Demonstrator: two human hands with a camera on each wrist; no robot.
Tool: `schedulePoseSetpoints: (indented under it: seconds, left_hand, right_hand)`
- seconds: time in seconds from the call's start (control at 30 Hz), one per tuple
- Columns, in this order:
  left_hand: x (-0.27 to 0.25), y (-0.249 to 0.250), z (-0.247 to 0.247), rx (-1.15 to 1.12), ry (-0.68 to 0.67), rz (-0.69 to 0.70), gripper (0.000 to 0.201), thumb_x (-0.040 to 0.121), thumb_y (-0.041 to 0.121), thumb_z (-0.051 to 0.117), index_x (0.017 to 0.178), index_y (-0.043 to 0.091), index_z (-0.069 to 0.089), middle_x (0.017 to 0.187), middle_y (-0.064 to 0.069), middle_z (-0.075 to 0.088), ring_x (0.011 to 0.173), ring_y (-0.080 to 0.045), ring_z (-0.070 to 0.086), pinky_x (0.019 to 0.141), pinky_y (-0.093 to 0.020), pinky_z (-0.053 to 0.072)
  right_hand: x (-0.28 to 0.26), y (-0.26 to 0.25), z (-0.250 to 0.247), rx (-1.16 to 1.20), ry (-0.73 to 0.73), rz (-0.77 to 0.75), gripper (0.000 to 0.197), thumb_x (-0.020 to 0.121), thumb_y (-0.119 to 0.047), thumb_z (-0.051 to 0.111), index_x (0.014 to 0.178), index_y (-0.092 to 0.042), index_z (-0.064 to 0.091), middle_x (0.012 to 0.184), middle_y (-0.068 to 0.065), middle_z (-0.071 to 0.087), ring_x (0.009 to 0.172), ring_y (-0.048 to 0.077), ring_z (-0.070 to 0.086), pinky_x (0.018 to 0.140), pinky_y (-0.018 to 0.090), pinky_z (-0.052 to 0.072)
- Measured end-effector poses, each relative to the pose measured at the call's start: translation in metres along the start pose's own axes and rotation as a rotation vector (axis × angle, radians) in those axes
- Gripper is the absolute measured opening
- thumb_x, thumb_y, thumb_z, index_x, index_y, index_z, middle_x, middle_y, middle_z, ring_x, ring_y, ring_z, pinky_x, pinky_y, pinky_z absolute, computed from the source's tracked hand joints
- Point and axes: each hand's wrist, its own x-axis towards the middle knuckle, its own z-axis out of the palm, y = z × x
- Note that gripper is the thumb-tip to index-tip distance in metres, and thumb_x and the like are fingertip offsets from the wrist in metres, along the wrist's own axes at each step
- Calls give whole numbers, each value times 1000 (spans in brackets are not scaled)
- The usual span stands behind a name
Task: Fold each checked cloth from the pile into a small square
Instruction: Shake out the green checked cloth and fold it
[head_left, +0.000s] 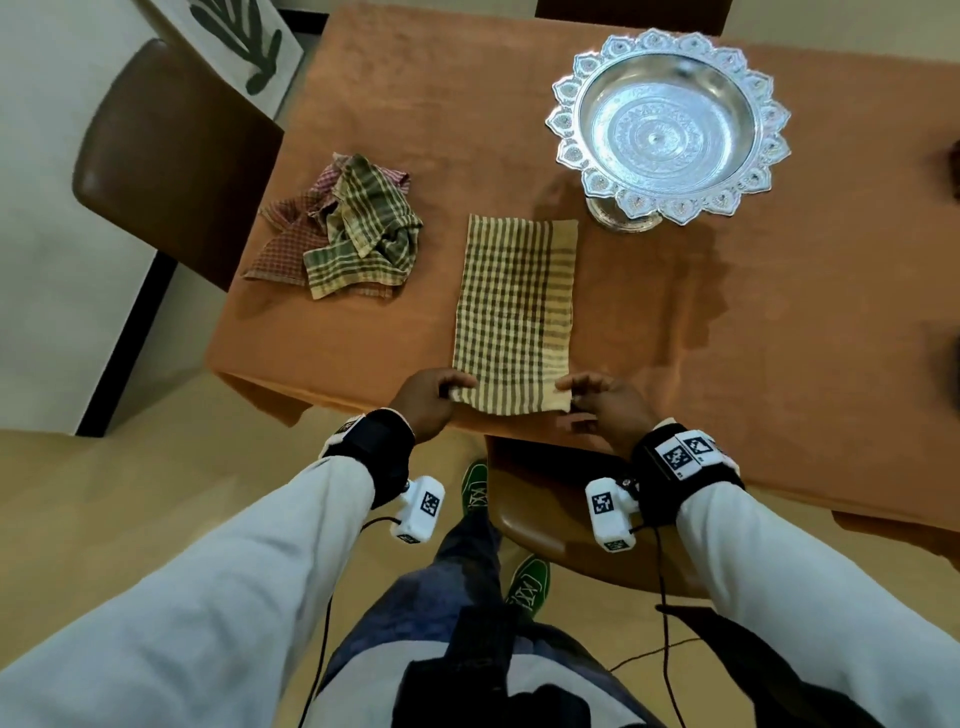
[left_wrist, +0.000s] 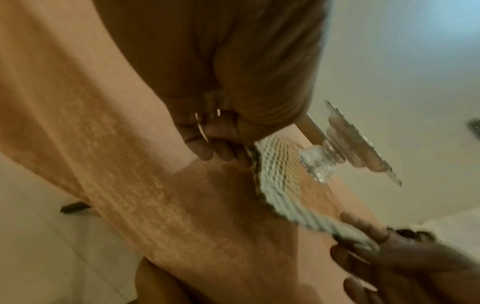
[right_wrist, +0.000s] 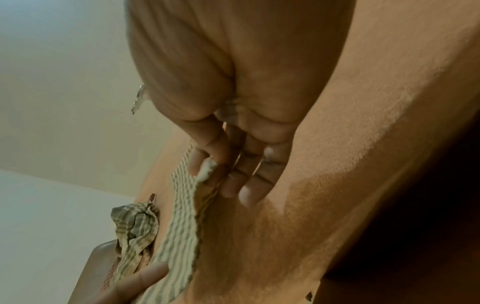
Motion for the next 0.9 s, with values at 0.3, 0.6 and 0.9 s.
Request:
schedulePoseSetpoints:
  seconds: [0.3,0.6,0.9]
  left_hand:
    - [-12,-13,9,99,182,166,15,94,17,63,103,11,74,103,-5,71,101,-22,64,80,-20,42]
    - [-51,-18,-29,125,-29,338,4,88,24,71,89,27,74,103,12,61,93,-1,58,74,-15,44]
    - [72,27,-40,-10,242,216,24,92,19,66,69,16,60,61,10,57,54,9,53,56,-12,38]
  right_hand:
    - [-15,9,-10,-308,70,-236,20,85,-2,71,94,-20,74,84,-2,73,78,16,66,72,35,57]
    - [-38,7,-32,-662,-196,-336,16,82,-28,77,96,-20,72,110,-7,63,103,8,61,91,21,45]
    - [60,-60,-8,-244,221,-343,12,92,-2,62,101,-2,69,80,3,67,68,11,59,60,22,50]
